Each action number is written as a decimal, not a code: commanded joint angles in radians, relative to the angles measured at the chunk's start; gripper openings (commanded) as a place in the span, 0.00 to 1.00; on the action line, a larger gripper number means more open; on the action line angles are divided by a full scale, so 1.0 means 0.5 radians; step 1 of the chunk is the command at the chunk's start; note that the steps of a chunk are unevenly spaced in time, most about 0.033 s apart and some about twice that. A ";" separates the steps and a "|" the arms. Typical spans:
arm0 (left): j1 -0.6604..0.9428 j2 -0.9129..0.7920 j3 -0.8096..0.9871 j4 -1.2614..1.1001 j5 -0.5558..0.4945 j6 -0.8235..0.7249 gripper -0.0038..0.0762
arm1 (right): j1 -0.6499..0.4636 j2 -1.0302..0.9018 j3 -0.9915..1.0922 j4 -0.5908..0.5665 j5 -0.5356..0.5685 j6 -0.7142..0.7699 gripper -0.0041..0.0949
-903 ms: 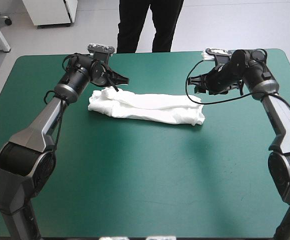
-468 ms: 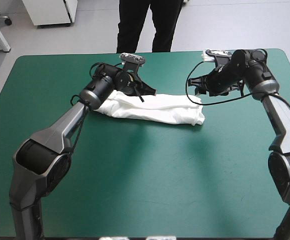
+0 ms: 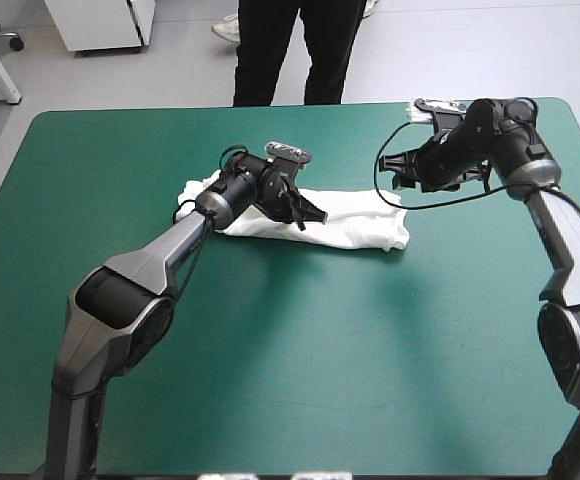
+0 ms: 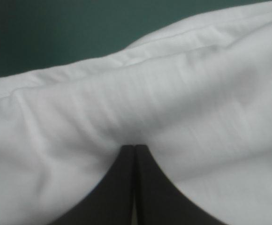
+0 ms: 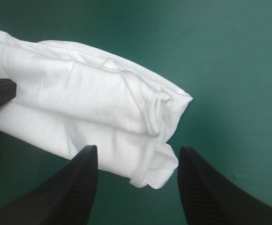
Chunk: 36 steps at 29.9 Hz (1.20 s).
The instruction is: Fold the cloth
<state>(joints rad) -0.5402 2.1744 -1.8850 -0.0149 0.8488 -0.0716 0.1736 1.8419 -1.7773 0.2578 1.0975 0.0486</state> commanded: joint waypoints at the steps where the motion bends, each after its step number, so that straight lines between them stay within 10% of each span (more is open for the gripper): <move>1: -0.014 -0.086 -0.060 -0.025 -0.030 0.010 0.04 | -0.063 -0.114 -0.066 0.039 -0.037 -0.010 0.53; 12: -0.014 -0.066 -0.057 -0.086 -0.014 0.034 0.04 | -0.177 0.039 -0.063 0.315 0.131 -0.194 0.77; 32: -0.014 -0.066 -0.057 -0.082 0.013 0.034 0.04 | -0.109 0.539 -0.063 0.660 0.090 -0.310 0.76; 36: -0.014 -0.066 -0.057 -0.082 0.013 0.034 0.04 | -0.050 0.563 -0.063 0.673 0.073 -0.310 0.61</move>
<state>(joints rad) -0.5402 2.1941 -1.8882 -0.0364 0.8521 -0.0529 0.1165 2.1469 -1.7940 0.5431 1.1449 -0.0928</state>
